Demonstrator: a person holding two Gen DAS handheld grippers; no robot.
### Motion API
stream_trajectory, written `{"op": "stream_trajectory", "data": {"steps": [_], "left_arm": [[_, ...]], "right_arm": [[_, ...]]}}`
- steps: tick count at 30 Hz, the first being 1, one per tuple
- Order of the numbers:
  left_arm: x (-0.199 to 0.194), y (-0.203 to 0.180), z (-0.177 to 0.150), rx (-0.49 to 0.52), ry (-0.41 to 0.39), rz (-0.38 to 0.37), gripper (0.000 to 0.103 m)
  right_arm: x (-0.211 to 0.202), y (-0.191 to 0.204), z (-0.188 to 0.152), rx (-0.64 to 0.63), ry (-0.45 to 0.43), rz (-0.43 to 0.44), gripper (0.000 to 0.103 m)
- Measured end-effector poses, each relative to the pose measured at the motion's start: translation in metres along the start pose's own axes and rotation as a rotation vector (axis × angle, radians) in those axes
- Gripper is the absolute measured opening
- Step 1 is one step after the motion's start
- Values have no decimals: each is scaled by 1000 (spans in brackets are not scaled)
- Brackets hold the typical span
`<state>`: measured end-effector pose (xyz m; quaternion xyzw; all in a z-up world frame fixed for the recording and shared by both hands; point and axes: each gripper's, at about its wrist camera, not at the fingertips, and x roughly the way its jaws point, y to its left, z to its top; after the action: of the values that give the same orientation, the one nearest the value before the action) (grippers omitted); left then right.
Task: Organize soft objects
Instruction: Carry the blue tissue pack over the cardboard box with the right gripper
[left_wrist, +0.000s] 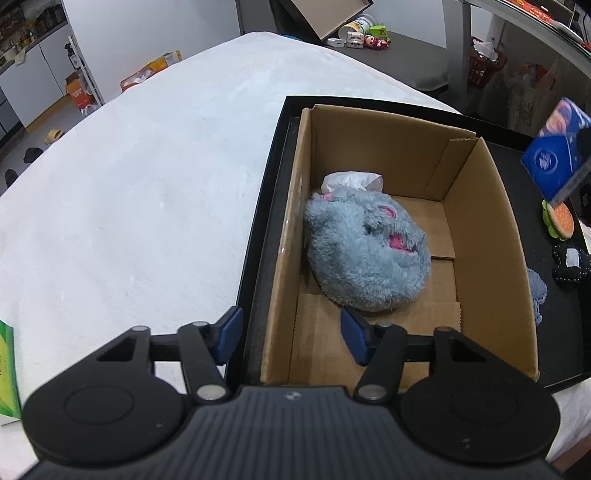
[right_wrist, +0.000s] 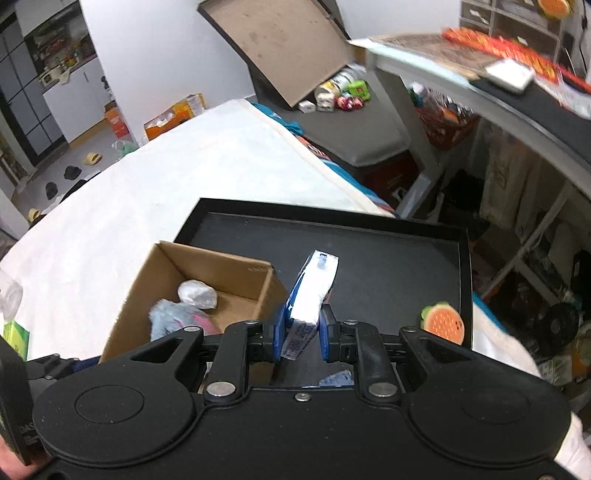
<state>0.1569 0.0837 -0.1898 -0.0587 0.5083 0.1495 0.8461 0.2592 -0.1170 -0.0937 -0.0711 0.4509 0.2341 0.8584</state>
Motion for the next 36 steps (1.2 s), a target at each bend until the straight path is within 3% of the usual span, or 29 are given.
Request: {"op": "stream_trajectory", "data": {"steps": [8, 23, 36], "left_arm": [[0, 9, -3, -28, -5, -44, 46], [6, 20, -2, -54, 23, -90, 45], [16, 23, -2, -64, 58, -112, 27]], "right_arm": [[0, 33, 8, -53, 0, 4, 19], [13, 78, 12, -144, 22, -28, 19], [29, 98, 15, -234, 61, -36, 19]]}}
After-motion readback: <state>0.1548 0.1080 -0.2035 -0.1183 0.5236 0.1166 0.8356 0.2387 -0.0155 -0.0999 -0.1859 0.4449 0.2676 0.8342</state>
